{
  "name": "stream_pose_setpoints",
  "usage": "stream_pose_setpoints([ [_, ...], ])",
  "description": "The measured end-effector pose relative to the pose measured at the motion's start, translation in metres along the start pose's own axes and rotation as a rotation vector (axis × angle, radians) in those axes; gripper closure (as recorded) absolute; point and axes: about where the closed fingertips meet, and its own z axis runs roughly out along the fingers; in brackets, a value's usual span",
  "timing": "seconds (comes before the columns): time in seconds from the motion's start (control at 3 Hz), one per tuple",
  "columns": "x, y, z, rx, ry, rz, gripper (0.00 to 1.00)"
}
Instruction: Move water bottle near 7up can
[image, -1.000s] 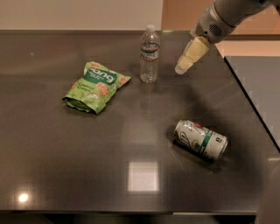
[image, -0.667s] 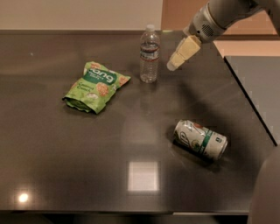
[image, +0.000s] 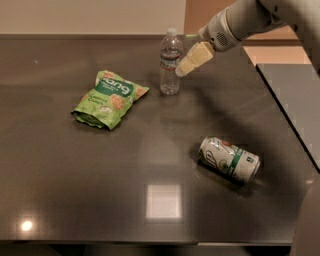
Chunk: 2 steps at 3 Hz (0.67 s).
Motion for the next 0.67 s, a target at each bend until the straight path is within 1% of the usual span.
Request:
stream_pose_setpoints([
  [0.33,-0.008,-0.007,0.015,0.01,-0.056,0.034,0.0],
  [0.67,-0.015,-0.009,0.027,0.0,-0.107,0.073,0.0],
])
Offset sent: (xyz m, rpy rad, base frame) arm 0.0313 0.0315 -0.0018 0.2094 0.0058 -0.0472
